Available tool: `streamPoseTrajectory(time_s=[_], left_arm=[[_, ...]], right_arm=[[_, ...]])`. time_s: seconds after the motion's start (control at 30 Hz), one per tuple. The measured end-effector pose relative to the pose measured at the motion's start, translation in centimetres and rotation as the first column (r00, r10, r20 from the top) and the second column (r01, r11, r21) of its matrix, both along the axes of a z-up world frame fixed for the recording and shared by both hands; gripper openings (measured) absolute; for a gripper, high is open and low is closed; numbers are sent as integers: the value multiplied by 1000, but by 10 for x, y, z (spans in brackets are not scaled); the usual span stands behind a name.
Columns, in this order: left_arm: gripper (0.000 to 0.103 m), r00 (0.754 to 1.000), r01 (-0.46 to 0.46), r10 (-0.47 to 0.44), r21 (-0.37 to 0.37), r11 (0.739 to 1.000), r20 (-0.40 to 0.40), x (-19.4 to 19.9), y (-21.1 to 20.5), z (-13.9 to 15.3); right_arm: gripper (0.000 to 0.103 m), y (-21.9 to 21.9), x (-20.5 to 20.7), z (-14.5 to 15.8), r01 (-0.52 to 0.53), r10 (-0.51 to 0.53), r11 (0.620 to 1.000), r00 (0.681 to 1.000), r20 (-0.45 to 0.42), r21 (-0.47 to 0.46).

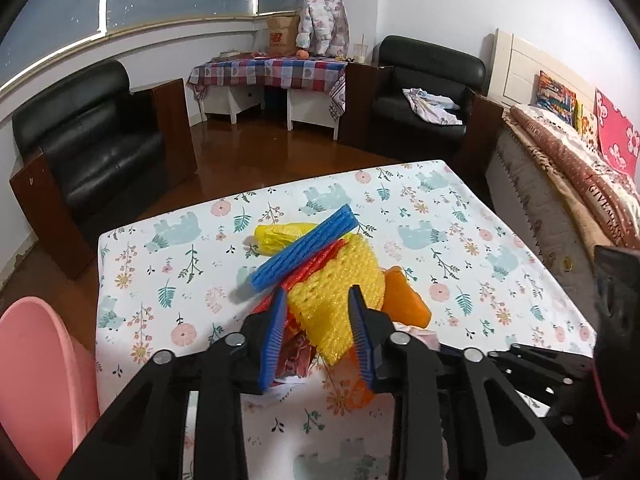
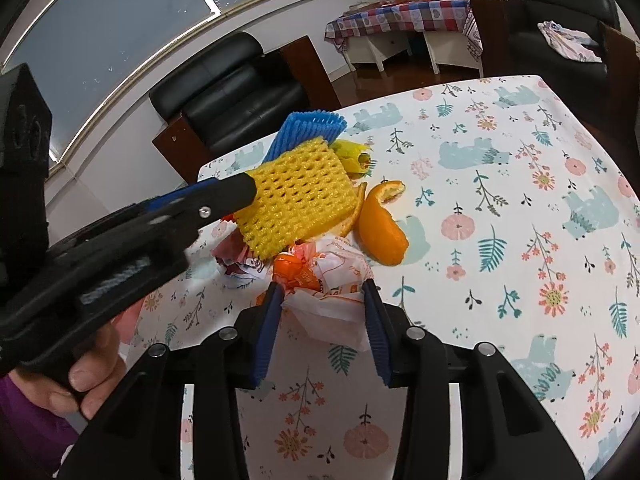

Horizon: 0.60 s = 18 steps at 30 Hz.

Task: Collect trash
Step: 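Grasp the yellow foam net with the left tool while the right tool grasps the white wrapper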

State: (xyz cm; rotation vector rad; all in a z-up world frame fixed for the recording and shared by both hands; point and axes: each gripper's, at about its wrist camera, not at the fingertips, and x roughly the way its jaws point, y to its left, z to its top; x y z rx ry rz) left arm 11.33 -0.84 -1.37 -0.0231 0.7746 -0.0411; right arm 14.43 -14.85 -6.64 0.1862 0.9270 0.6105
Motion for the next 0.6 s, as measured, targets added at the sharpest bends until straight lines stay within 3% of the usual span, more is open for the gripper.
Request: streamPoseTrajectory(time_s=[0.2,0.27,0.6], left_arm=[[15,1000,11,-11,26,1000,17,3,-8,-2],[6,1000,11,-12,29,1000,20,3,-9,-3],[3,998,13,-10,-64,998,57,-16,-4,13]], right_arm=[[42,0,-3,-2,6,-6,1000,1000,6,6],[42,0,-4,-2,7,-7,1000,1000,9,7],[42,-4,-8,-3,12,-12,999,1000,1,31]])
